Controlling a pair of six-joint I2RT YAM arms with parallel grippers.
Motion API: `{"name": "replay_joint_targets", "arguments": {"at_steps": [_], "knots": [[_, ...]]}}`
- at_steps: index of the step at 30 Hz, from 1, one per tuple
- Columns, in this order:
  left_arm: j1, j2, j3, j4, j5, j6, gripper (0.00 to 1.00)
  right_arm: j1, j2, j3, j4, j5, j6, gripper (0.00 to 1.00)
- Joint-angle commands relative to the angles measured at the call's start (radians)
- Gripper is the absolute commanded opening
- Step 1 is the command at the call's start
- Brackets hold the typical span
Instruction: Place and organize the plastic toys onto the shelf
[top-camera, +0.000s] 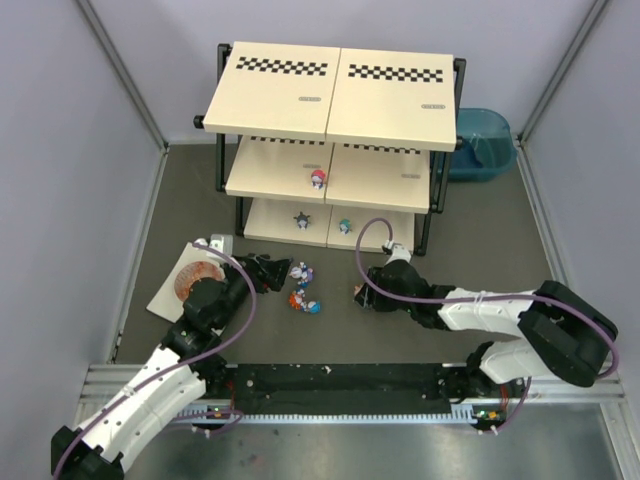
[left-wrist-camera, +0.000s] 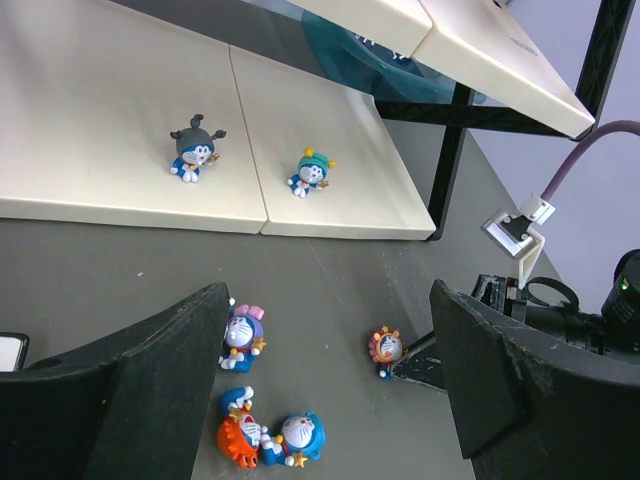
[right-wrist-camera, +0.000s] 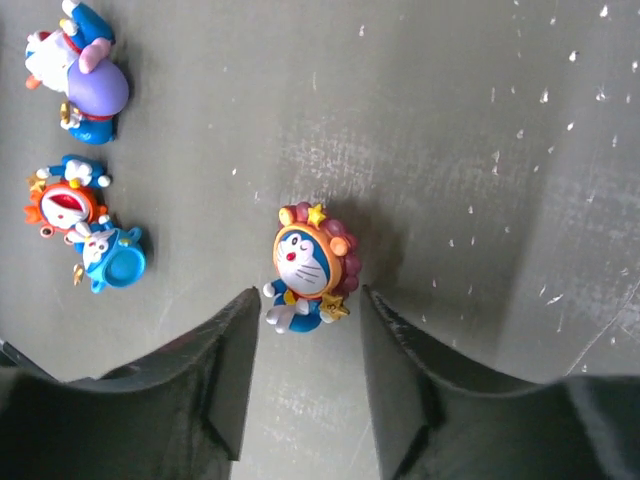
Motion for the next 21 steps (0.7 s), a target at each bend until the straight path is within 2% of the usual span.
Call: {"name": "replay_joint_targets", "arguments": {"at_steps": [1,6,10,16,18,21], "knots": [[-0.003,-0.007,-0.018,0.020,0.014,-0.011,0.87,-0.009,0.027,0.034,0.019,0.007,0.010,0.40],[-0.003,-0.004,-0.020,0.021,0.024,-0.020,0.87,-0.010,0.006,0.012,0.027,0.008,0.000,0.18],[-0.003,0.004,-0.011,0.026,0.048,-0.040,0.87,-0.007,-0.057,-0.006,0.035,-0.002,-0.081,0.00],[-0.003,0.063,0.027,0.021,0.139,-0.114,0.83,0.002,-0.215,-0.049,0.065,-0.038,-0.213,0.00],[-0.006,0.091,0.047,0.006,0.175,-0.141,0.81,0.045,-0.272,-0.054,0.053,-0.009,-0.246,0.00],[-0.018,0.126,0.077,-0.003,0.218,-0.212,0.82,0.123,-0.376,-0.039,0.009,0.131,-0.317,0.00]]}}
